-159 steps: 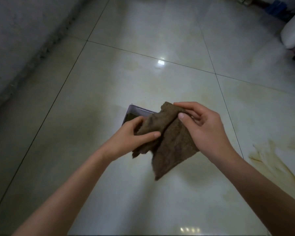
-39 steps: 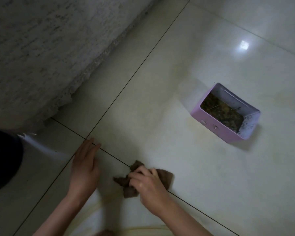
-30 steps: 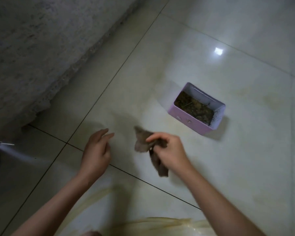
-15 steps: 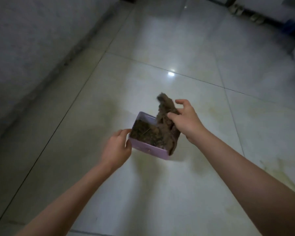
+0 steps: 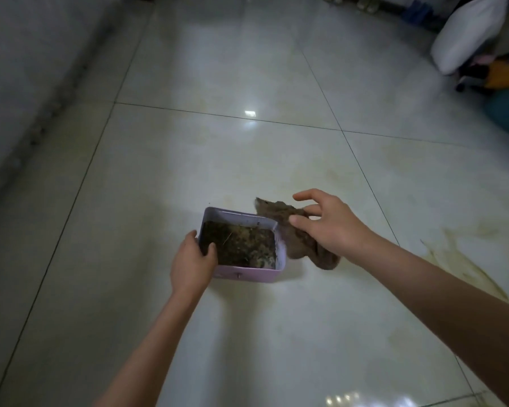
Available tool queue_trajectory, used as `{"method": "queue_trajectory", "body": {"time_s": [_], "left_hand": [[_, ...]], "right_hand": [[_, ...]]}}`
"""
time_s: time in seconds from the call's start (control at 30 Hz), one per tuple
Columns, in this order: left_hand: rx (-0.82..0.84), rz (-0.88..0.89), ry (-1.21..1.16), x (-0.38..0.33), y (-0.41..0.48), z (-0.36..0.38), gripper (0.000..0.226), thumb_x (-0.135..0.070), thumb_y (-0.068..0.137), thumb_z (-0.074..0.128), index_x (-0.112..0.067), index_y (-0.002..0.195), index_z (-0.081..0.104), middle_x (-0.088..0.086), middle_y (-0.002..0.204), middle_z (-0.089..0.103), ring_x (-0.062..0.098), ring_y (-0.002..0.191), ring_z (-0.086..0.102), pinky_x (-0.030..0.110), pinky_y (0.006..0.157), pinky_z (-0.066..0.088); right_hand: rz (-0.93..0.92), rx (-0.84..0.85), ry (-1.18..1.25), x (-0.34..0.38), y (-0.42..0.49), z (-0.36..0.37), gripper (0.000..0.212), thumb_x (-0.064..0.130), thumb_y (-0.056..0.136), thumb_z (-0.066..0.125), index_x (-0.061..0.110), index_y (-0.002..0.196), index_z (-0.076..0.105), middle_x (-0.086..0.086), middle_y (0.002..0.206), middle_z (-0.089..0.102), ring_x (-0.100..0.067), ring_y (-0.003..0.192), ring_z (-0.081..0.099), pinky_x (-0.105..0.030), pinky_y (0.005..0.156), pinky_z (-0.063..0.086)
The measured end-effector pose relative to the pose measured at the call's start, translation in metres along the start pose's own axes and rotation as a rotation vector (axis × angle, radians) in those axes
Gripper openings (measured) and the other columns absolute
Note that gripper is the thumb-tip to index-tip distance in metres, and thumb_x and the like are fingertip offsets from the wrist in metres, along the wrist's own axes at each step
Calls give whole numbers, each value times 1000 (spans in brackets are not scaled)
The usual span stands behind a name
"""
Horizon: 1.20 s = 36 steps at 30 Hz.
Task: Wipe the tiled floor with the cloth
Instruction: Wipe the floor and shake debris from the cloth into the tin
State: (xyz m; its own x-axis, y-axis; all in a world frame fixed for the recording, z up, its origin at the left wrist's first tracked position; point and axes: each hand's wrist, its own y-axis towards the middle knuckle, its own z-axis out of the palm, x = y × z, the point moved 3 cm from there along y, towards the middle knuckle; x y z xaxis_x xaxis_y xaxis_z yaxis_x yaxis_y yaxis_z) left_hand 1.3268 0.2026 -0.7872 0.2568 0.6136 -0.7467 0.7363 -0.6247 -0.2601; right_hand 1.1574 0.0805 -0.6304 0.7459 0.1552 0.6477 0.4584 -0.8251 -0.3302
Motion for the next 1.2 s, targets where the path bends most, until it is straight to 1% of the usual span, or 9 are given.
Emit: {"method": "queue_trajectory", "body": {"time_s": [0.13,0.23,0.4,0.57,0.73,0.87,1.0,1.07,1.2], "left_hand": [[8,-25,0,2,3,1,36,-21,97,45,-10,131,51,15,120,63,36,108,58,40,83,46],[51,-46,57,8,11,-1,39,-17,97,40,-12,135,50,19,119,64,39,108,58,44,88,48],[105,-11,136,3,22,-3,25,-3,89,41,-6,103,62,21,99,66,39,92,59,39,73,47],[108,-10,166,-3,16,3,13,-2,90,42,-7,88,53,24,94,64,38,84,58,35,63,40],[115,-74,1,-1,2,6,17,-3,94,39,0,92,55,28,95,62,44,85,63,55,77,54],[70,-127,-14,8,-14,-12,19,-4,95,39,0,91,56,28,93,64,40,73,65,44,65,56],[38,-179,32,22,-30,-37,21,-5,95,39,0,101,59,25,96,63,42,80,65,53,77,56],[13,-209,29,33,-39,-47,22,-5,96,40,2,102,60,26,96,63,43,83,65,55,78,55],[-73,-266,20,59,-55,-64,23,-8,98,40,-1,93,61,24,89,64,40,81,65,53,76,55]], "right_hand": [[87,-1,130,-29,-17,-15,31,15,97,55,24,127,55,-7,106,68,-18,84,65,-18,66,49],[218,-25,268,-59,-30,-30,26,13,100,49,21,123,59,-12,102,70,-28,92,66,-35,79,51],[307,-57,358,-110,-58,-55,22,13,101,48,21,113,64,-9,91,74,-26,84,68,-33,64,50],[335,-64,378,-149,-73,-67,21,12,100,49,22,107,66,-9,90,74,-29,86,68,-36,67,51],[392,-80,482,-186,-71,-66,17,12,97,55,17,108,67,-11,98,72,-25,90,67,-34,68,50],[388,-107,468,-206,-48,-57,15,9,94,60,12,108,65,-14,107,69,-29,101,65,-45,92,51],[171,-263,178,-209,-8,-40,23,12,92,63,14,114,62,-7,111,67,-25,99,63,-32,88,45],[-26,-203,-92,-212,14,-18,33,17,92,62,13,125,59,-9,117,64,-29,110,61,-32,91,43],[-152,108,-694,-234,56,33,59,51,98,34,32,152,22,-4,162,11,-27,147,12,-46,112,22]]}}
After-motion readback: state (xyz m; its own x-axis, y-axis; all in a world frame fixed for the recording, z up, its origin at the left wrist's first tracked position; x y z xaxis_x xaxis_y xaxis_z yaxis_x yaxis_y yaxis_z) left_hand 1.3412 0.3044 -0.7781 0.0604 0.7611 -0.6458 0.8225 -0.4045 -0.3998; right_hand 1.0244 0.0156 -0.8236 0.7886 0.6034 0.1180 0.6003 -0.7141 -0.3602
